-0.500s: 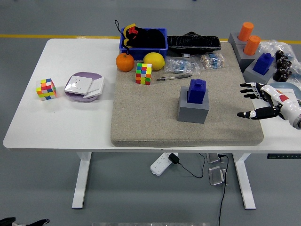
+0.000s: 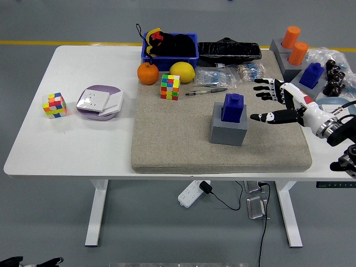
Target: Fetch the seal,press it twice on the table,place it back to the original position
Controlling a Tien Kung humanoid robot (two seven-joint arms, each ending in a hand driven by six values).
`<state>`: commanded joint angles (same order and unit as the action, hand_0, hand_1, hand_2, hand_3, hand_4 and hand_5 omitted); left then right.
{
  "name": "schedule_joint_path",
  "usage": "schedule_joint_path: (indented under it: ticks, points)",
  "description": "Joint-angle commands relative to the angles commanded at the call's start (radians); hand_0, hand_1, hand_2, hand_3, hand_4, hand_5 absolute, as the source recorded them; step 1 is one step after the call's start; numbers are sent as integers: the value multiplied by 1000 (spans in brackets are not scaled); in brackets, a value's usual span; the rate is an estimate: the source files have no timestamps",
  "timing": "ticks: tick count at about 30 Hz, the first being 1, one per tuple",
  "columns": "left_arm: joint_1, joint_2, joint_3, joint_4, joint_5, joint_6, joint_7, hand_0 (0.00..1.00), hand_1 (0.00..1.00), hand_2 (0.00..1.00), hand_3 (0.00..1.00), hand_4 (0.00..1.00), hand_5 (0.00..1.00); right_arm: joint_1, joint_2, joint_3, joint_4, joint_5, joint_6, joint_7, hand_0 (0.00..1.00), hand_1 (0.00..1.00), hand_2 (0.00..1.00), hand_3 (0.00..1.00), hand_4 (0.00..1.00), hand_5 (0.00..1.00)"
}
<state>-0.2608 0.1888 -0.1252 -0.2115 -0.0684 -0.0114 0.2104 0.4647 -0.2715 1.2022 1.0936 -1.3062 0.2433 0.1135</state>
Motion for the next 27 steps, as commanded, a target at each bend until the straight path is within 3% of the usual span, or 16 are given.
schedule_joint_path:
  ticks: [8,19,27]
  points:
    - [8,-10,0,-1,1,-5,1,813,784,762,800,677,414,62,52,-36,-67,72,39,20,813,757,779,839,998,24]
    - [11,-22,5,-3,-1,-10,-1,813,784,762,799,679,413,104,84,-63,-167,104,22,58,816,763,781,840,998,2]
    - [15,-32,12,-2,-15,-12,-7,813,785,763,800,679,413,111,89,-73,-204,113,14,68,814,759,779,833,998,2]
